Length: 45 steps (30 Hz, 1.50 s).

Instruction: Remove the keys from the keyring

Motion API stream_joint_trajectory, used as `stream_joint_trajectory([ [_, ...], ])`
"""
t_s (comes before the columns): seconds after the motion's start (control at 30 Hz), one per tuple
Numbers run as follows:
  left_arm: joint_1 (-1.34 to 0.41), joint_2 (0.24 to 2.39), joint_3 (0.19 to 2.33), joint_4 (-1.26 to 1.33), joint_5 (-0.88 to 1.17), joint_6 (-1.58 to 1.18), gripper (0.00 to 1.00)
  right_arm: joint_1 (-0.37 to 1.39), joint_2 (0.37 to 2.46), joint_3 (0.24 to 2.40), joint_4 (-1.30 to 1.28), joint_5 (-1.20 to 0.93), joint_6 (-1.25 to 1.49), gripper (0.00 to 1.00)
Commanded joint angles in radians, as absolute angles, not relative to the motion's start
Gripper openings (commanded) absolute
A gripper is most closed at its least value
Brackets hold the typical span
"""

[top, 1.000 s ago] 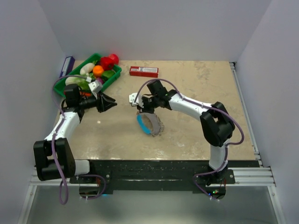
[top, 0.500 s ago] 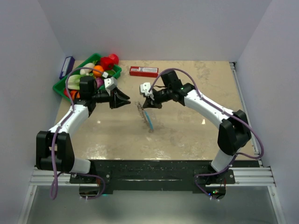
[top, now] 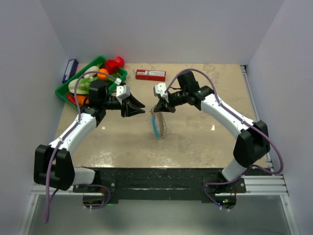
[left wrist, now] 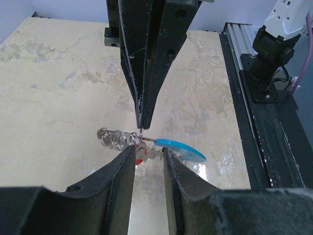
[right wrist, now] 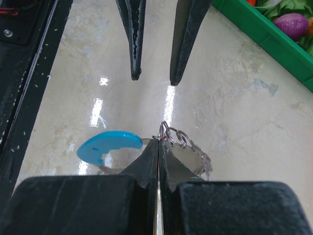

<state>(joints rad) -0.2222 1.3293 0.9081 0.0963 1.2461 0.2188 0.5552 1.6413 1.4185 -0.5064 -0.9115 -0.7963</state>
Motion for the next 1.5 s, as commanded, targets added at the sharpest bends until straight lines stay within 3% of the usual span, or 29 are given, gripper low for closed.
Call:
stream_joint_trajectory([
  [0.0,-0.227,1.308,0.942,0.106,1.252,0.222,0.34,0.543,1.574,1.399,-0.436,-0.959,-0.738,0.00],
  [0.6,-0.298,1.430,0.988,0.057,1.154,0.299,0.34,0.502,1.509,1.408,-0.422,-1.046,-0.689,0.00],
  [1.2,-0.334,1.483,1.005,0.110,1.296,0.230,0.34,0.502,1.493,1.402,-0.420,-1.046,-0.693,0.00],
  [1.47,-0.377,1.508,0.996,0.161,1.221,0.186,0.34,0.497,1.483,1.391,-0.407,-1.045,-0.681,0.00],
])
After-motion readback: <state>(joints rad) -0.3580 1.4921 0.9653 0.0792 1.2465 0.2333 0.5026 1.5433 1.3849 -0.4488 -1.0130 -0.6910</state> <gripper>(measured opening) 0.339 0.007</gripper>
